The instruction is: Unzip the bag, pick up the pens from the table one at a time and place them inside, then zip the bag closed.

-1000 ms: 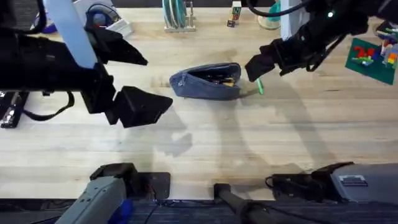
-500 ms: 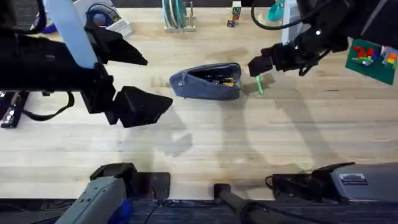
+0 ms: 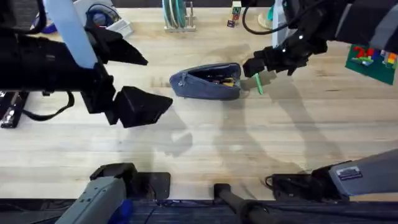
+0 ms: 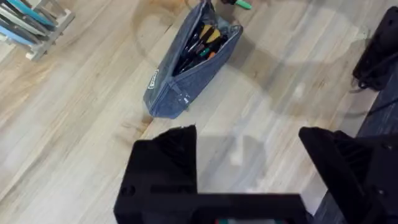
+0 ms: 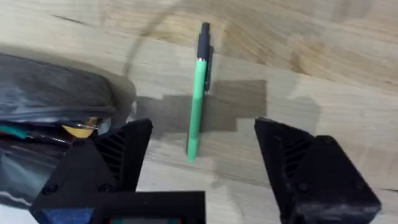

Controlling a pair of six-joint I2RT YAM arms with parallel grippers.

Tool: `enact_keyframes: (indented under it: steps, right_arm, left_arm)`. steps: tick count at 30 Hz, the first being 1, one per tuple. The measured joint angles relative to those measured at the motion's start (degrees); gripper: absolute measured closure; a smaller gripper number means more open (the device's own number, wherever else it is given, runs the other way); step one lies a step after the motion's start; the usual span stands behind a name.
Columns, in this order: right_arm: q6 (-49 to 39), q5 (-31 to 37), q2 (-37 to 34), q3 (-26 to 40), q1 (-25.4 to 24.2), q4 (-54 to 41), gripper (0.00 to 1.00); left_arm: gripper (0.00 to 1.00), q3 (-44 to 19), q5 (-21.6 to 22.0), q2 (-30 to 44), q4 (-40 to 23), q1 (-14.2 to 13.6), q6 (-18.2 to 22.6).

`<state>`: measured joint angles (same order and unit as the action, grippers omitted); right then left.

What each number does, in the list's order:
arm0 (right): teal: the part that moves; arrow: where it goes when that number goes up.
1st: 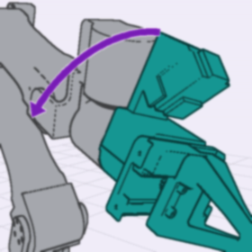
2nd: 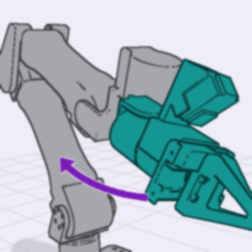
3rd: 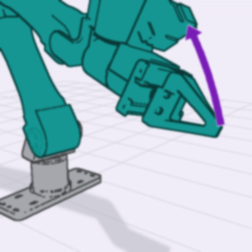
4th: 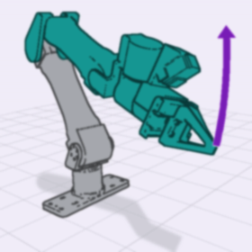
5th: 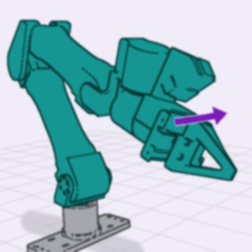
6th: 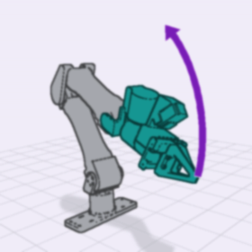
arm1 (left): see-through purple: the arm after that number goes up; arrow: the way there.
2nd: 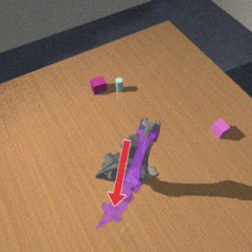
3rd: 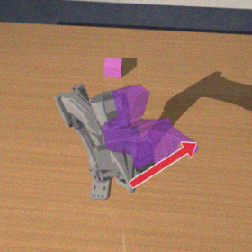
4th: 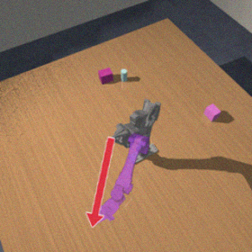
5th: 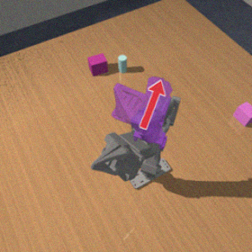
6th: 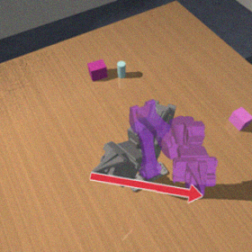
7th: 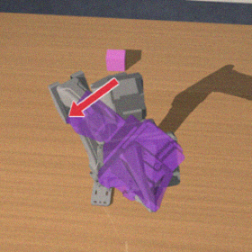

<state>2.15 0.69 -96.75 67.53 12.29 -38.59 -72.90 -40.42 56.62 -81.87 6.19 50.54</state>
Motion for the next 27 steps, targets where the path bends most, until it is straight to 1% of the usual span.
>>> enact_keyframes:
  steps: [13, 24, 26, 27]
  right_arm:
    - [0.0, 0.0, -5.7, 0.0, 0.0, 1.0, 0.004]
    - [0.0, 0.6, -6.1, 0.2, 0.1, 1.0, 0.013]
    - [0.0, 1.2, -6.2, 0.2, 0.2, 1.0, 0.100]
    - [-0.2, 1.4, -6.2, 0.2, 0.1, 1.0, 0.202]
  left_arm:
    - [0.005, 0.0, 0.0, 0.0, 0.0, 0.0, 0.0]
    - [0.004, 0.0, 0.0, 0.0, 0.0, 0.0, 0.0]
    - [0.004, 0.0, 0.0, 0.0, 0.0, 0.0, 0.0]
    - [0.004, 0.0, 0.0, 0.0, 0.0, 0.0, 0.0]
